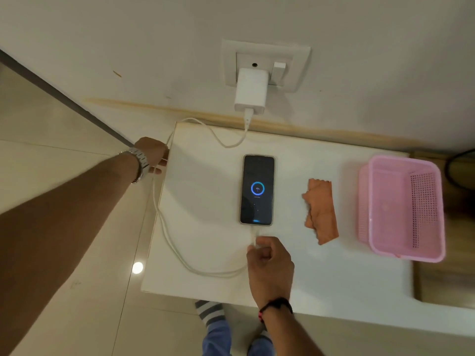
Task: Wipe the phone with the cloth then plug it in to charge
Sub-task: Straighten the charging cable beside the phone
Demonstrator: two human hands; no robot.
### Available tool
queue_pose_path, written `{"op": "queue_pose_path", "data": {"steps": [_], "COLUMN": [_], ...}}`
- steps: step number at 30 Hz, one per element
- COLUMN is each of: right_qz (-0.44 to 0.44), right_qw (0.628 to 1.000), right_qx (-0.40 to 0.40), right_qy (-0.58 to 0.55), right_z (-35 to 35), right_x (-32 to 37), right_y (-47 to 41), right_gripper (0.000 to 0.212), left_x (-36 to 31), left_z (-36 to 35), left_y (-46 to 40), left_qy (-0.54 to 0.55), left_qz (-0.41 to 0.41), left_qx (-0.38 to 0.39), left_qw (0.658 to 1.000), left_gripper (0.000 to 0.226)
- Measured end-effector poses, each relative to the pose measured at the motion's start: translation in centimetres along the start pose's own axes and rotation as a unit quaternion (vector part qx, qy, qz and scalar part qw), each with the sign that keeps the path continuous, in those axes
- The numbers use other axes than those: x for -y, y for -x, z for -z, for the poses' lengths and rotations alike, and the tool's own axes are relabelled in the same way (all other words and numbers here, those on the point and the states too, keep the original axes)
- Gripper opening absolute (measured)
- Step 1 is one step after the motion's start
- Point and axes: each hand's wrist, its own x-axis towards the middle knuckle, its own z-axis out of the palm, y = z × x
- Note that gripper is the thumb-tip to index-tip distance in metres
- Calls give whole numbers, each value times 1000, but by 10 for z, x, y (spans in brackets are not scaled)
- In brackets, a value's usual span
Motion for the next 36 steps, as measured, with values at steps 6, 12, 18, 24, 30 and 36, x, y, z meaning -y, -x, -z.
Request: {"op": "queue_pose_path", "data": {"steps": [6,12,18,24,30,36], "right_qz": [-12,-15,-18,-10,-8,14], "right_qw": [999,997,995,996,997,999], "right_qx": [-7,-5,-12,-22,-39,-41], "right_qy": [-47,-72,-94,-90,-60,-14], "right_z": [-3,1,2,3,-7,-13], "right_x": [-2,-2,-1,1,0,1], "right_y": [2,1,2,-5,-6,-12], "right_gripper": [18,16,16,10,5,6], "left_x": [9,29,39,41,43,45], "left_z": [-5,-44,-122,-113,-116,-117], "left_y": [37,121,173,163,164,163], "left_qy": [-181,-111,131,155,118,82], "left_qz": [-112,-368,0,30,12,-12], "left_qx": [-85,-237,202,273,228,157], "left_qw": [973,892,970,949,966,984], "left_gripper": [32,17,16,17,17,8]}}
